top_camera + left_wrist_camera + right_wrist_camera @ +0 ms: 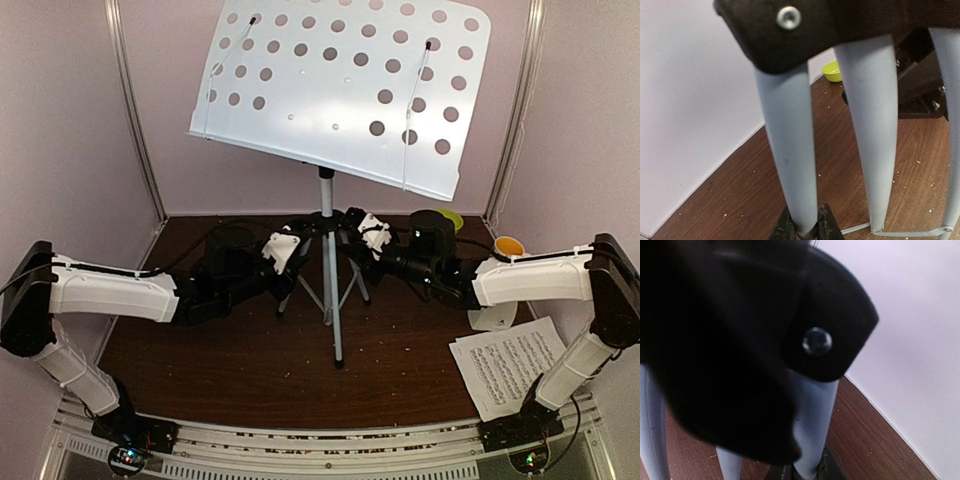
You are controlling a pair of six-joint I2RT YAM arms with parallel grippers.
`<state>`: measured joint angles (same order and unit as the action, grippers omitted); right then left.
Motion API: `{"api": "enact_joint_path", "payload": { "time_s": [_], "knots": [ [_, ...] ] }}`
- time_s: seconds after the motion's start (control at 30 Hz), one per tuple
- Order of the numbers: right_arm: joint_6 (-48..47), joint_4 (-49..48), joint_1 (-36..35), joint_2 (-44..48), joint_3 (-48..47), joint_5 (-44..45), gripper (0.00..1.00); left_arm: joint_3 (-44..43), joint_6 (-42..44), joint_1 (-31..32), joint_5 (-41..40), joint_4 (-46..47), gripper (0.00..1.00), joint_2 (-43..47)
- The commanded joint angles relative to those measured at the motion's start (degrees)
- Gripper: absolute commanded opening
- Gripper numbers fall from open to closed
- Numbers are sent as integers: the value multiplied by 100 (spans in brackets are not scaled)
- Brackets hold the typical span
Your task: Set up the instrument practice props
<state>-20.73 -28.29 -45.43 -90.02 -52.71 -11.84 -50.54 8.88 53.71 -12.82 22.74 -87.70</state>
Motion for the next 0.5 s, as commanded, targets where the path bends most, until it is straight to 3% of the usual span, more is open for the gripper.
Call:
{"api": "enact_joint_path", "payload": {
  "time_s": [0.0,0.13,0.47],
  "knots": [
    [-250,356,80,90,-177,-66,9,306,445,-90,313,-512,0,380],
    [-387,676,152,149,-381,-43,0,508,504,-348,431,-664,0,721],
    [-356,1278,583,117,-881,-193,0,599,652,-862,651,-1300,0,1342]
  ]
}}
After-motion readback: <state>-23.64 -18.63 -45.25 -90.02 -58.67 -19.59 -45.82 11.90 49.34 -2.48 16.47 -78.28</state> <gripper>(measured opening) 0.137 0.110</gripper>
